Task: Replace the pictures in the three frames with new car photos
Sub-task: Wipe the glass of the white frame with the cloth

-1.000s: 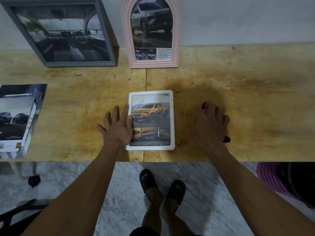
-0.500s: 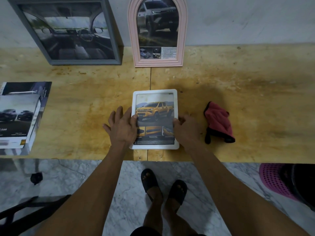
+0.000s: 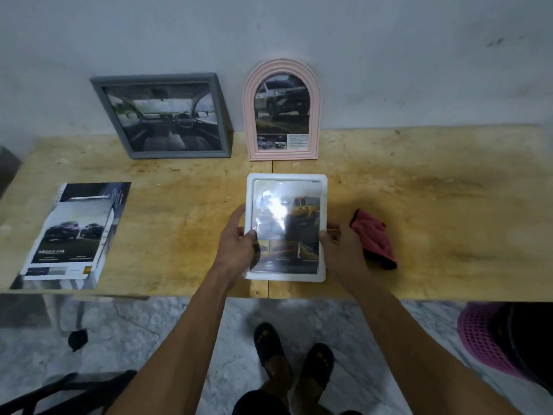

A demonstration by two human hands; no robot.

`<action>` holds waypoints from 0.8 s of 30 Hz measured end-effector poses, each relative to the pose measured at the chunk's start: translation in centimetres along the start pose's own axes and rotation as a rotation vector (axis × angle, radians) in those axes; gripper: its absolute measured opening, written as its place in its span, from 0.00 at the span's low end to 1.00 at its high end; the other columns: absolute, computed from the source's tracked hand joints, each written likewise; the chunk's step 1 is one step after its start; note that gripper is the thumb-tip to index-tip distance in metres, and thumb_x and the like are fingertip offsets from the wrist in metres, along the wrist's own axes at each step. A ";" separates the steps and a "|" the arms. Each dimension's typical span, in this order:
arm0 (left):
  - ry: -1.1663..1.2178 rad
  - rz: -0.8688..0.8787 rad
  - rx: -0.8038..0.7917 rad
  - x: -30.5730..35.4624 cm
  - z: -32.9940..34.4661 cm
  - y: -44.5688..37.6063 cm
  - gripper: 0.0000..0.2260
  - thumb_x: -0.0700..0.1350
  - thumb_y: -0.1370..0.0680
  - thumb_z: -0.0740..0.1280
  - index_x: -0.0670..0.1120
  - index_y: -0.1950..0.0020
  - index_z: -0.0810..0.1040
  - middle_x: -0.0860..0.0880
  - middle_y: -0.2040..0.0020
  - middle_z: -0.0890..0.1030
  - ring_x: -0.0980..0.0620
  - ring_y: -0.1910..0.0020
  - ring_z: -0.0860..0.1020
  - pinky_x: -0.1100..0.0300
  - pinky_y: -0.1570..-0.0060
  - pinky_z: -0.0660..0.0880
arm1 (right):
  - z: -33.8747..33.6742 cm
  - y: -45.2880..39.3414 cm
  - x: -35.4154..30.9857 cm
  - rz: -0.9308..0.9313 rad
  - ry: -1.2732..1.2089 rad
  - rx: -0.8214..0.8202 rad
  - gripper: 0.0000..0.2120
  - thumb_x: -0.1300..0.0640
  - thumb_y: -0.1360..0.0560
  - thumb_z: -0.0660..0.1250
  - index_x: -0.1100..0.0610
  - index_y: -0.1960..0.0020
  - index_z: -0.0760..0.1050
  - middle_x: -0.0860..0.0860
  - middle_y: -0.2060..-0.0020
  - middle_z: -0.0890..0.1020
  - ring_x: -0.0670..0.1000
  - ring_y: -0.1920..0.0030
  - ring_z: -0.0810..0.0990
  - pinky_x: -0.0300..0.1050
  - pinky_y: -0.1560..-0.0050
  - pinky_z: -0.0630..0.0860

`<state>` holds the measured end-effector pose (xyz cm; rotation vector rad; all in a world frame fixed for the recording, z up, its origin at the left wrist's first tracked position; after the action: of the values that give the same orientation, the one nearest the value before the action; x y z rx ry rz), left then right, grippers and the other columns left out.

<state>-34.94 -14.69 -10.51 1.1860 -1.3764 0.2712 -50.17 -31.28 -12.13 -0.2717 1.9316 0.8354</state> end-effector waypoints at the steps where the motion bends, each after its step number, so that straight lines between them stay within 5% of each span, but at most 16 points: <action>1: 0.017 0.016 -0.007 0.9 -0.3 0.6 0.26 0.35 0.17 0.60 0.59 0.24 0.64 0.39 0.45 0.81 0.38 0.56 0.82 0.39 0.56 0.81 | -0.7 0.4 -0.7 -0.009 -0.023 -0.027 0.11 0.59 0.19 0.63 0.56 0.37 0.73 0.51 0.45 0.80 0.48 0.49 0.80 0.43 0.54 0.79; 7: 0.040 0.132 -0.123 7.2 -0.1 2.2 0.28 0.34 0.20 0.66 0.59 0.26 0.68 0.40 0.44 0.81 0.42 0.48 0.83 0.40 0.50 0.82 | -5.9 1.4 -5.8 -0.110 -0.005 0.005 0.08 0.57 0.21 0.66 0.52 0.42 0.75 0.49 0.50 0.82 0.51 0.51 0.83 0.55 0.50 0.82; 13: -0.022 0.264 -0.255 14.6 4.0 1.4 0.29 0.29 0.22 0.65 0.56 0.27 0.70 0.42 0.43 0.78 0.43 0.44 0.80 0.39 0.51 0.82 | -11.7 1.2 -10.4 -0.242 -0.017 0.155 0.06 0.62 0.22 0.66 0.56 0.46 0.74 0.52 0.58 0.80 0.53 0.58 0.81 0.46 0.64 0.78; 24: -0.140 0.298 -0.285 19.5 15.7 -4.0 0.25 0.31 0.21 0.66 0.58 0.35 0.68 0.45 0.46 0.79 0.48 0.47 0.82 0.51 0.53 0.83 | -21.1 -7.1 -10.4 -0.207 0.057 0.255 0.07 0.64 0.22 0.65 0.55 0.47 0.74 0.46 0.57 0.80 0.47 0.57 0.79 0.40 0.60 0.74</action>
<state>-36.24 -37.59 0.32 0.7753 -1.6554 0.1957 -56.05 -51.99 -0.31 -0.3369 1.9991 0.4449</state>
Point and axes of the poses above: each hand's wrist, its own y-axis away from the middle knuckle, its own z-axis out of the palm, x = y × z, the point moved 5 cm from there along -y, towards the middle knuckle
